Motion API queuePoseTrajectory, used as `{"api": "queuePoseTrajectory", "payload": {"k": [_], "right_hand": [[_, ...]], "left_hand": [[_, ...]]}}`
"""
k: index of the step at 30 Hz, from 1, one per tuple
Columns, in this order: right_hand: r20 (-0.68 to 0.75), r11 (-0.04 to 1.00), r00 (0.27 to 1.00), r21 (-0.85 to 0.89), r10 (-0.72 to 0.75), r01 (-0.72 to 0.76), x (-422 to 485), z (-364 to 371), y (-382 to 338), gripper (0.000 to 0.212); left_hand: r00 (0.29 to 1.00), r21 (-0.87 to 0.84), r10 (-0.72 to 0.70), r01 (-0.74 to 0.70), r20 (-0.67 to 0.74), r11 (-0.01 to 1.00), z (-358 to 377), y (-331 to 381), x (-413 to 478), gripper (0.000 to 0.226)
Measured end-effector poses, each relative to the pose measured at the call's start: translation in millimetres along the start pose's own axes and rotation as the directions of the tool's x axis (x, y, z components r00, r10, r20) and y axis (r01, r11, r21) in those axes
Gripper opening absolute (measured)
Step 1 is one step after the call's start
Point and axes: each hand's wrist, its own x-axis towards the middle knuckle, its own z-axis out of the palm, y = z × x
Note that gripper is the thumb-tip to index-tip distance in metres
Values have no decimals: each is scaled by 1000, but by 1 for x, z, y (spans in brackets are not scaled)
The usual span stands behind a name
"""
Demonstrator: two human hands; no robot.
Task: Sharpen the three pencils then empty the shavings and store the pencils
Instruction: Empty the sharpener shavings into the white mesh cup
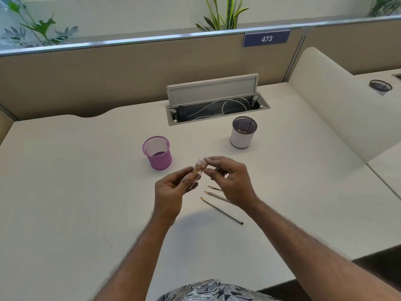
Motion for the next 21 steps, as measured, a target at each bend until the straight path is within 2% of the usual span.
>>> {"api": "queuePoseTrajectory", "payload": {"k": [5, 9, 14, 16, 18, 21], "right_hand": [[-12, 995, 999, 89, 42, -40, 2, -4, -4, 20], [5, 993, 997, 98, 71, -71, 7, -8, -6, 8], [8, 885, 965, 397, 263, -245, 0, -4, -2, 23], [27, 842, 947, 450, 321, -298, -6, 2, 0, 27], [52, 834, 936, 438, 349, -336, -10, 4, 2, 22], [54, 844, 933, 410, 355, -345, -13, 1, 5, 16]], "left_hand": [[999, -5, 46, -46, 15, 999, 9, 10, 4, 26], [999, 1, 31, -31, 28, 1000, 14, 4, 1, 24], [999, -16, -7, 8, 42, 1000, 16, -9, -1, 28], [997, -4, -19, 20, 69, 1000, 16, -12, -1, 26], [996, 56, -2, -3, 94, 998, 16, -16, -3, 23], [990, 284, 56, -90, 128, 954, 14, -22, -1, 31]]}}
